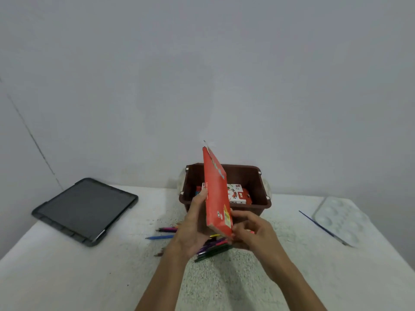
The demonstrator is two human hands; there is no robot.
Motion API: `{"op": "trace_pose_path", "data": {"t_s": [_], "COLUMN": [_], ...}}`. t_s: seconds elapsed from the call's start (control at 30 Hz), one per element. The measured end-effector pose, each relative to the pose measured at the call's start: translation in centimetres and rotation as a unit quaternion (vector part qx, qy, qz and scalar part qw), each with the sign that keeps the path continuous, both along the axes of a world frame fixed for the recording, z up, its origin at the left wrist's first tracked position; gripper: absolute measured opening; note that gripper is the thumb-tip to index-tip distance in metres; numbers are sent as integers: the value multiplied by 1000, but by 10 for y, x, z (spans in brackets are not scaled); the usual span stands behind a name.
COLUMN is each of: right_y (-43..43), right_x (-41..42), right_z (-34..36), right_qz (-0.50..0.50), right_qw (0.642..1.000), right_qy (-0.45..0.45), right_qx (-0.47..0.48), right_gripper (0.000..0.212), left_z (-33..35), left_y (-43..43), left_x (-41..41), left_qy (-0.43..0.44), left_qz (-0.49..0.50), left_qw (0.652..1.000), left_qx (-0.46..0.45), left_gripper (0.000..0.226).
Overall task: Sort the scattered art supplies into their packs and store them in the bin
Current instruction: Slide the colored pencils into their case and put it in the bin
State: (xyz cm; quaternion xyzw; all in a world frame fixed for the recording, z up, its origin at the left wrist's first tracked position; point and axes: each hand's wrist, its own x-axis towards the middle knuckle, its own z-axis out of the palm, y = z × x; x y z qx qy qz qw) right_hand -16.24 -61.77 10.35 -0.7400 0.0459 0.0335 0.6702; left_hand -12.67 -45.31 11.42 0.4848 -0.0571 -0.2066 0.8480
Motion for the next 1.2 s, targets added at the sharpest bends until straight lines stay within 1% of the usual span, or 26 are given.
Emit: {"op": "trace_pose_path", "data": {"t_s": [0.07,0.13,0.17,0.2,0.23,0.3,0.4,0.47,0.53,0.6,0.67,0.83,0.93,1.0,1.1,1.13,1.2], "right_y": [-8,-17,-23,-27,-30,-36,-44,-47,-50,-54,-58,-67,-68,-68,-72,-73,-74], "right_x": [-4,-5,-6,-7,-8,-12,-16,-19,-23,-28,-32,-43,-56,-64,-68,-67,-64], "right_z": [3,6,8,11,16,24,32,30,22,12,0,-45,-75,-94,-119,-124,-130], "right_qz": [-3,-26,-42,-56,-63,-69,-86,-107,-133,-154,-165,-151,-128,-109,-84,-78,-66], "right_qw": [1000,999,998,998,997,994,988,986,987,987,986,984,984,983,974,970,962], "right_qy": [-14,-28,-32,-38,-44,-46,-21,-9,-6,6,25,95,117,131,138,135,129], "right_qx": [-28,-35,-26,-12,9,65,124,124,88,50,19,-23,-39,-69,-157,-186,-231], "right_gripper": [25,22,19,17,17,30,45,45,39,41,41,29,23,23,31,33,29], "left_z": [-1,-2,-3,-4,-5,-8,-16,-19,-23,-32,-44,-85,-119,-137,-160,-168,-184], "left_y": [-6,-11,-12,-13,-13,-16,-19,-19,-18,-19,-18,-12,-4,1,9,12,18], "left_x": [1,1,0,0,0,-1,-2,-4,-6,-10,-13,-25,-33,-40,-51,-55,-63], "left_qy": [-32,-73,-102,-131,-153,-171,-195,-217,-235,-249,-276,-322,-338,-355,-385,-400,-437], "left_qz": [-23,-43,-55,-67,-82,-119,-159,-176,-193,-208,-217,-256,-274,-273,-249,-229,-160], "left_qw": [999,992,984,974,964,950,929,902,868,833,789,682,635,620,612,611,612], "left_qx": [27,92,134,173,201,235,272,329,393,448,505,605,638,644,644,643,639], "left_gripper": [92,72,66,67,74,88,90,92,95,97,101,109,109,105,90,84,70]}}
